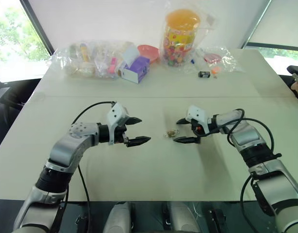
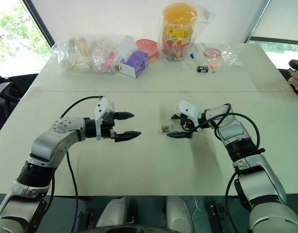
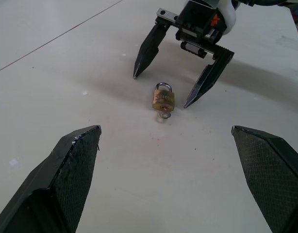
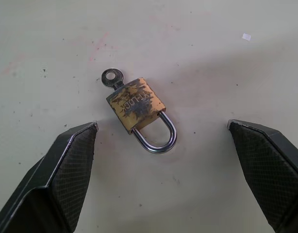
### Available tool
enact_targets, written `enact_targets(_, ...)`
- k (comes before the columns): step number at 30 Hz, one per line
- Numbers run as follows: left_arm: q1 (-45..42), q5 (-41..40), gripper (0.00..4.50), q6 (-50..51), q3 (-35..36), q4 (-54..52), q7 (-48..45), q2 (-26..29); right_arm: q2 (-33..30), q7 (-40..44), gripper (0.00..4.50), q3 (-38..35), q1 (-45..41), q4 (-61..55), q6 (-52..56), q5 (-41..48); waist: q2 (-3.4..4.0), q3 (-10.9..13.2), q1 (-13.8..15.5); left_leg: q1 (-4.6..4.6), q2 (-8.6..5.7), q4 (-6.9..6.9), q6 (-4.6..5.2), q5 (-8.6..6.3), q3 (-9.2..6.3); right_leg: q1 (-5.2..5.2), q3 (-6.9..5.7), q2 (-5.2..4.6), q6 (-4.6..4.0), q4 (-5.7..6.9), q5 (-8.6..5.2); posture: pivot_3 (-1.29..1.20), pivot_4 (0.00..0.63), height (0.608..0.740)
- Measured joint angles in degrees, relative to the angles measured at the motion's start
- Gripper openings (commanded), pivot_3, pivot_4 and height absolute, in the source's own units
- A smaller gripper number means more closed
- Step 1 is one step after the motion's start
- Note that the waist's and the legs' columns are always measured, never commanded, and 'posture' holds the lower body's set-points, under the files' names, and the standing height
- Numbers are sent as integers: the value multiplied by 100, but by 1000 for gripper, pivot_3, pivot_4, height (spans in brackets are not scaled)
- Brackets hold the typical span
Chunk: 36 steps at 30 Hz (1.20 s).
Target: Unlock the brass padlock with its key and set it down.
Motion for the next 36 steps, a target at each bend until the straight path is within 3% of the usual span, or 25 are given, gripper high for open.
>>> enact_targets(14,14,-2,4500,0,16,-117,75,13,196,112,4437,-3,-52,67,-375,-366,2,-1,-9,3,1,0,-1,0,0,0,0,-2,0,4,0,0,150,735)
enact_targets(17,17,-2,4500,0,16,-118,82,13,214,165,3626,-10,-45,62,-387,-396,2,-1,-8,3,1,0,-1,1,0,0,0,-2,0,4,0,0,150,735)
enact_targets(23,20,-1,4500,0,16,-118,98,10,300,255,695,63,22,-66,-424,-427,2,-2,-11,8,1,0,-3,2,0,0,1,-3,-1,12,0,0,150,735)
enact_targets(30,18,-16,4500,32,24,-110,136,-47,171,-126,662,110,380,-971,-548,-850,3,-4,-6,10,1,0,-4,2,0,0,1,-4,-1,17,0,0,150,735)
enact_targets(36,-239,-393,4500,431,99,165,139,-352,51,-1837,662,47,1263,-2557,-1907,-1964,2,-2,23,-4,-3,4,-7,4,3,-16,2,-5,-1,23,0,0,150,735)
